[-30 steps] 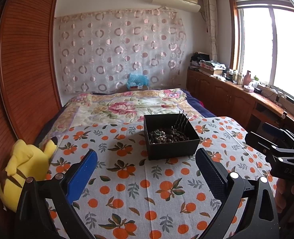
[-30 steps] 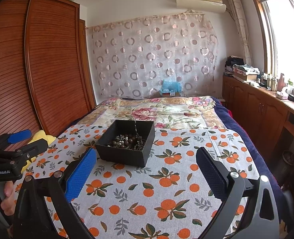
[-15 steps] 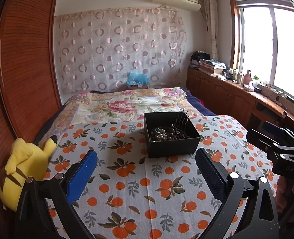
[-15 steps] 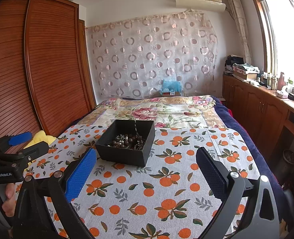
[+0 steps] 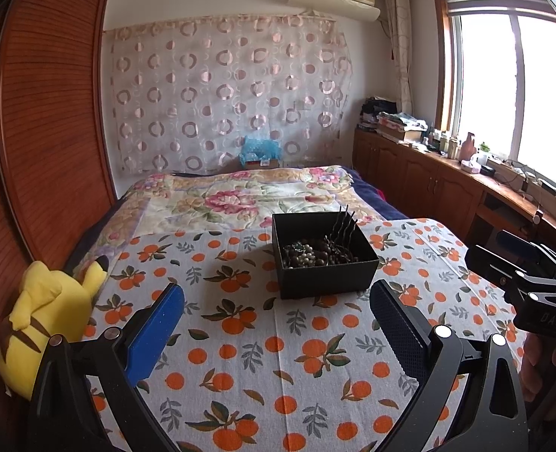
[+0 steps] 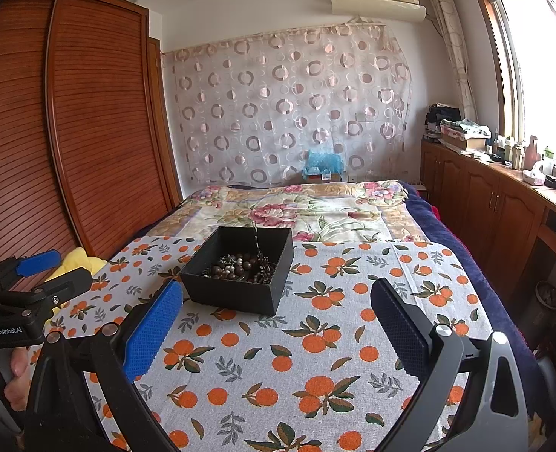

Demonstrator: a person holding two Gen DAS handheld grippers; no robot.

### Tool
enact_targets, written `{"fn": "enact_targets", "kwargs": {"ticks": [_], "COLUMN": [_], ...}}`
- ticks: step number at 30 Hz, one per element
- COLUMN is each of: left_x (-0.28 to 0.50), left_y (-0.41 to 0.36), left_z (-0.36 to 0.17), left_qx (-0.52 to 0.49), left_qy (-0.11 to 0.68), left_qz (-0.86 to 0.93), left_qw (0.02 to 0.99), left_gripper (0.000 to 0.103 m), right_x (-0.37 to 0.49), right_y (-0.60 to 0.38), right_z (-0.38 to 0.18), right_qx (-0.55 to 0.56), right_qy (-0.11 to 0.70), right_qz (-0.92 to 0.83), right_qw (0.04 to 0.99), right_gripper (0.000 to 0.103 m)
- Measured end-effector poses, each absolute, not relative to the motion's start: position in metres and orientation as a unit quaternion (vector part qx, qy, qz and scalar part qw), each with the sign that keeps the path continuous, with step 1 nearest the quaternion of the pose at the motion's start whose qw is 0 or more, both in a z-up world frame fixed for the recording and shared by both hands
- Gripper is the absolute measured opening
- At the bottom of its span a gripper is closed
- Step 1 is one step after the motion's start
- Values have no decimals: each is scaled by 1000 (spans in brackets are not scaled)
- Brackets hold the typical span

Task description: Organize jewelry

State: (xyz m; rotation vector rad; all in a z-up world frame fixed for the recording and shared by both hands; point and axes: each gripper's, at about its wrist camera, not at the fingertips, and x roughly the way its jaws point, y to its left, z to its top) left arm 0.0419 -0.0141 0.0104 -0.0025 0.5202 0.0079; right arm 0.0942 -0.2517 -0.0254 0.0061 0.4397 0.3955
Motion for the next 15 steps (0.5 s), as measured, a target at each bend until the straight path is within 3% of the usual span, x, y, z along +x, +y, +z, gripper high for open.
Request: {"fn": "enact_targets", "kwargs": {"ticks": [15], "left_x": [41], "left_y": [-16], "left_z": [13], "left_qx": [-2], "left_qy": [257], "left_qz": [3], "left_qw": [967], "left_gripper": [95], "right_x": [93], "right_y": [-252], "right_z": [-25], "right_qx": [4], "right_qy": [216], "right_qz": [194], "right_qw": [957], "right_gripper": [101]}}
